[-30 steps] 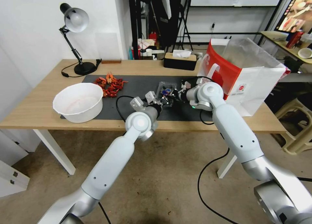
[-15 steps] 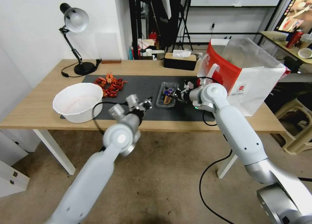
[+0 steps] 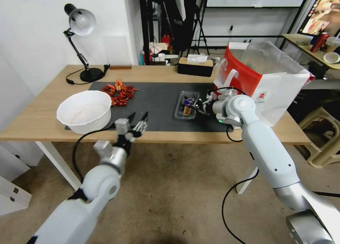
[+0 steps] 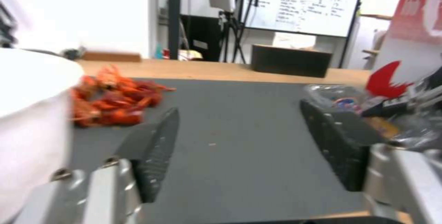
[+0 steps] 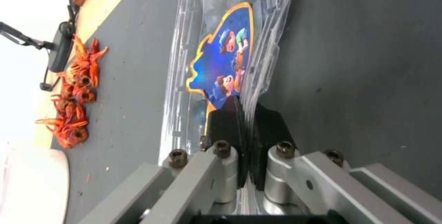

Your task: Close the takeout container lid, then place the container into the takeout bag.

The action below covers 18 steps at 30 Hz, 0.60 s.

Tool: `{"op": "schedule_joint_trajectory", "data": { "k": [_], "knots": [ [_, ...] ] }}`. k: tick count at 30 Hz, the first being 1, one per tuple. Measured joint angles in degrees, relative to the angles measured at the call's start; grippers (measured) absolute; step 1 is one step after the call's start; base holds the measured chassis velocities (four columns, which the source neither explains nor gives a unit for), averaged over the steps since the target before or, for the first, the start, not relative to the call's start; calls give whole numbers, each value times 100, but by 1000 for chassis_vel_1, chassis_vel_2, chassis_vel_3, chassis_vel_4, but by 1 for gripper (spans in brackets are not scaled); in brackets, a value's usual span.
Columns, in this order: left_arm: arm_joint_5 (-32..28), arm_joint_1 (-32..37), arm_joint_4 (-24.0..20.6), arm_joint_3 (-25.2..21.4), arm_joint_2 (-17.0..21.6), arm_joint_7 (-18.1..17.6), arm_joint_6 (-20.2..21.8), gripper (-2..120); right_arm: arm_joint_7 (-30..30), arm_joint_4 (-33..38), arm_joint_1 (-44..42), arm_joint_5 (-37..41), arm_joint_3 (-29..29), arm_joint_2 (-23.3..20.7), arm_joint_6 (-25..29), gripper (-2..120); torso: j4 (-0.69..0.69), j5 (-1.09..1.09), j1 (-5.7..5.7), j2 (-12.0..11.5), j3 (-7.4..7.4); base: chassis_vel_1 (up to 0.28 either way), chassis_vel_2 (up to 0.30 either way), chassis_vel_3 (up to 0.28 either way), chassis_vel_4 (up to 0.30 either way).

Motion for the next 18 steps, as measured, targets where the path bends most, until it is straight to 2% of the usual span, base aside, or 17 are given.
{"op": "schedule_joint_trajectory", "data": {
  "k": [3, 4, 6, 12, 18],
  "knots": [
    [234, 392, -100, -223, 10, 22, -48, 87, -18, -21, 56, 26, -14, 12, 0, 0, -1, 2, 0, 0, 0, 0, 0, 0, 0],
    [234, 392, -100, -223, 10, 22, -48, 87, -18, -21, 56, 26, -14, 12, 0, 0, -1, 2, 0, 0, 0, 0, 0, 0, 0],
    [442, 614, -109, -300, -25, -57, -75, 97, -16, 22, 61, 56, -5, -7, -1, 0, 0, 1, 0, -1, 0, 0, 0, 0, 0],
    [608, 919, -144, -390, -210, -184, -83, 100, -13, 92, 43, 94, 19, -22, -1, 0, -2, 2, 0, -1, 0, 0, 0, 0, 0],
    [895, 1158, -150, -422, -408, -523, -3, 100, -21, 129, 34, 119, 20, -27, 0, 0, -1, 2, 0, -1, 0, 0, 0, 0, 0]
  ]
}}
